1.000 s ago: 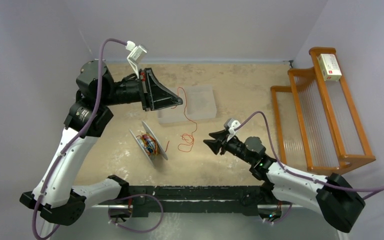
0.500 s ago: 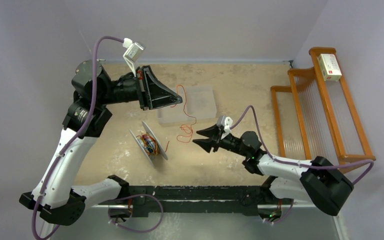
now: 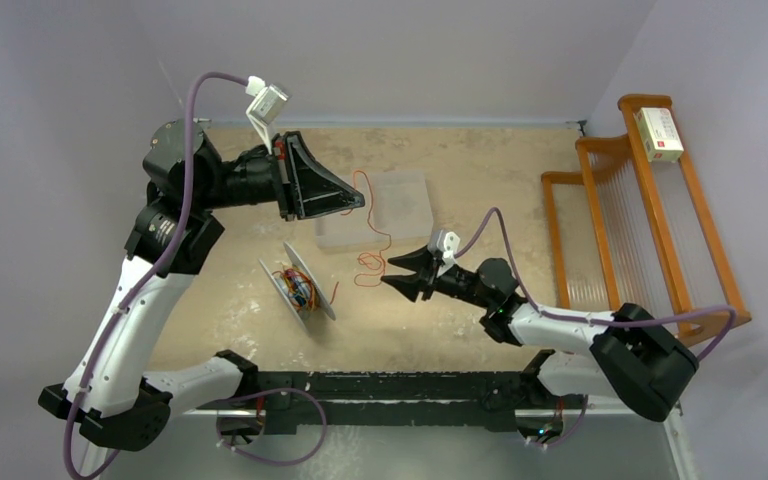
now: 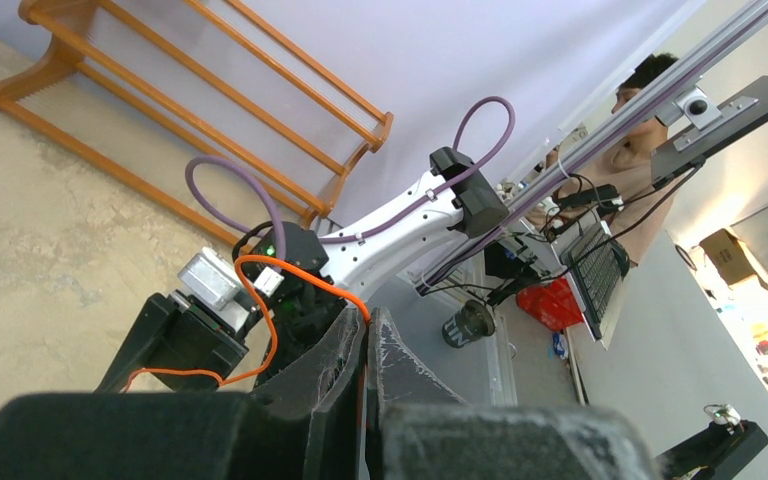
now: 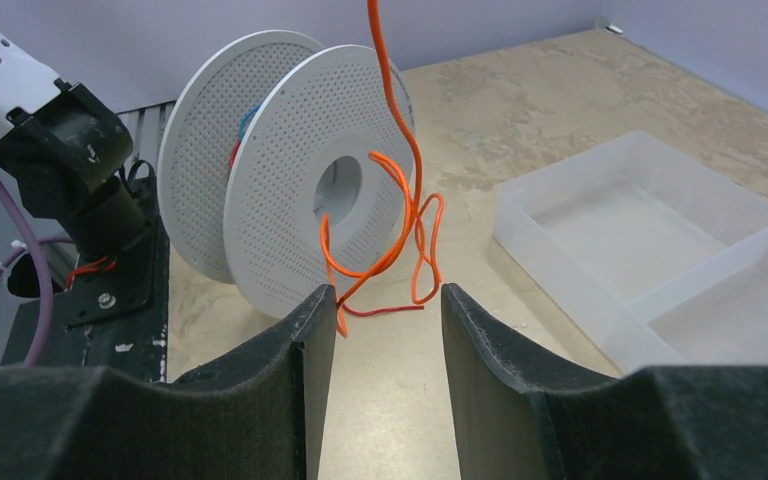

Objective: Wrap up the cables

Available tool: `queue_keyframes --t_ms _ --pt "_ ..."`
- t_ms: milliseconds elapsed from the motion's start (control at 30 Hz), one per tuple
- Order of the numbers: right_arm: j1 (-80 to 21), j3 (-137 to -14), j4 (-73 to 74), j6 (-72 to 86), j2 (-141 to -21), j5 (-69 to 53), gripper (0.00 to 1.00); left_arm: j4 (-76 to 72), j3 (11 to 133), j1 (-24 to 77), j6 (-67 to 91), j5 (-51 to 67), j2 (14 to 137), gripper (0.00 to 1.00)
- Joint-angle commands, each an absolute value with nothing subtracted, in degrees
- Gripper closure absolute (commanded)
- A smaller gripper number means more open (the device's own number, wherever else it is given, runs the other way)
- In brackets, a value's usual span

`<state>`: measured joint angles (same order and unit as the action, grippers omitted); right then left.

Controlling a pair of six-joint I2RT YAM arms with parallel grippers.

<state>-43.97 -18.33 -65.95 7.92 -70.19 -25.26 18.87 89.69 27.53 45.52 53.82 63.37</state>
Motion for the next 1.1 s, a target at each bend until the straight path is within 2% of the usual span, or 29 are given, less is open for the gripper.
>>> queue_keyframes --t_ms 0,200,500,633,1067 --pt "-43.96 -19.97 -70.62 6.67 -70.74 -26.13 0.55 16.01 91.62 27.87 46.19 54.79 62.4 1.0" --pt "-43.95 -19.07 -69.02 5.42 -68.67 -26.89 0.54 16.33 91.51 27.86 45.72 54.84 62.37 1.0" --pt "-43.95 -15.65 -55.18 0.21 -53.86 -28.55 0.52 17.13 91.64 27.86 45.3 54.8 62.27 1.0" --pt "-43.95 -13.27 -54.25 -0.17 -49.32 -25.38 0.53 16.99 91.71 27.88 45.38 54.76 62.05 1.0" --pt "-43.95 -15.95 -61.96 1.93 -60.3 -24.27 0.6 13.97 90.5 27.86 48.08 55.61 60.92 1.0"
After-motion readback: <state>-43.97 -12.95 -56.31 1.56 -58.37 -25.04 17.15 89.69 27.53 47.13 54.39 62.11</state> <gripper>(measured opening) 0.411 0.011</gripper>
